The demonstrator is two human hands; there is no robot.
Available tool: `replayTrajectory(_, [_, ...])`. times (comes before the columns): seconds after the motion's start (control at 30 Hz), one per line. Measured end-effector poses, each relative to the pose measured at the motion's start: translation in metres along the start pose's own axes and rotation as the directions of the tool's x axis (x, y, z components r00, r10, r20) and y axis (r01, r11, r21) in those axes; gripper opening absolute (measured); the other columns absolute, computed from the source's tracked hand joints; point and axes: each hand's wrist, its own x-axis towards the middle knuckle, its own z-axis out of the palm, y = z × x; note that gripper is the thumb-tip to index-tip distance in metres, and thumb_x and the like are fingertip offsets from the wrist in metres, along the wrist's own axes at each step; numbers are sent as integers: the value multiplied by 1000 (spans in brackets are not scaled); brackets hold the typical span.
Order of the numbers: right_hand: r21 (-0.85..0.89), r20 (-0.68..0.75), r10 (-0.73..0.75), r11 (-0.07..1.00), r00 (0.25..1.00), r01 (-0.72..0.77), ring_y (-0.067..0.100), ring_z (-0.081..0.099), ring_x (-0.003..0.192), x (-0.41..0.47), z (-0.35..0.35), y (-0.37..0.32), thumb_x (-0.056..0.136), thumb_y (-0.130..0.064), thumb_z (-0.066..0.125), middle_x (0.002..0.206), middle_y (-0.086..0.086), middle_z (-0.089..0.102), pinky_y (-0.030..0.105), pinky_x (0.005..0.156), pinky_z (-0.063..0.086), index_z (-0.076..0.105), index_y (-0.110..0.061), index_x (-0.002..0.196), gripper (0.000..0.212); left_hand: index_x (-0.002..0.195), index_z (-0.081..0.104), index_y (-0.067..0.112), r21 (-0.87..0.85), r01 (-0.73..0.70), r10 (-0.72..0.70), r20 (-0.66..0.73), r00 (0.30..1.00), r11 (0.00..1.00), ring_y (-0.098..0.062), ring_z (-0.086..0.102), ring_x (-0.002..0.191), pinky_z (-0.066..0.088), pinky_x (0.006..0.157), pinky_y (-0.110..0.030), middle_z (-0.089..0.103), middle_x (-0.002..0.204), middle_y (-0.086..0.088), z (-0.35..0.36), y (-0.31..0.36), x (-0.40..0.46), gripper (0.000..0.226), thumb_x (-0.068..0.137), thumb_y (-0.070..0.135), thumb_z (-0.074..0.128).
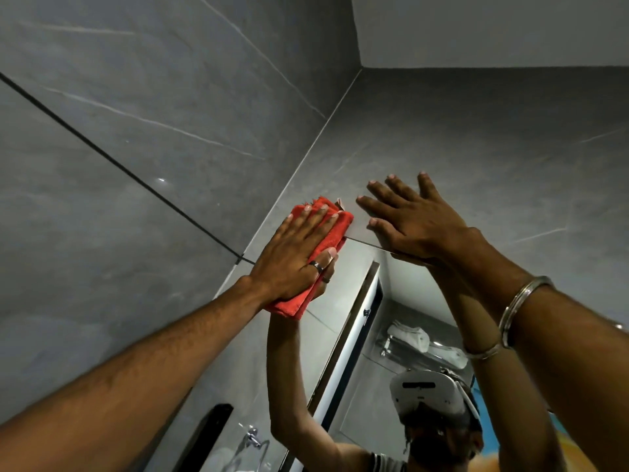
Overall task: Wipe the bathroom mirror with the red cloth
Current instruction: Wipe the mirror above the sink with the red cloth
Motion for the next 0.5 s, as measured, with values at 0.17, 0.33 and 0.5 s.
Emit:
replayTrajectory(0.17, [11,1,33,999,999,-33,25,-6,164,7,-4,-19,99,-63,-6,176,-5,-5,65,128,-6,2,-43,165,70,157,-14,37,-50,36,-36,4,999,998,-10,-21,158,-11,132,-42,-14,172,8,-4,-13,-3,65,104,53,18])
replayTrajectory(0.33, [31,2,59,998,998,-59,26,-8,163,12,-1,-36,100,-67,-6,176,-3,-5,65,127,-9,3,-42,165,71,158,-16,35,-5,25,-25,18,1000,1000,-18,-19,160,-10,132,-47,-16,173,3,-1,-14,-16,65,105,53,17])
replayTrajectory(0.5, [143,-20,69,987,997,-65,24,-3,164,0,1,-75,105,-63,0,177,-1,7,61,129,-8,14,-37,166,67,164,-5,26,24,2,-2,14,1000,1000,-25,-11,162,-5,132,-50,-7,175,-4,3,-14,-54,68,105,56,12])
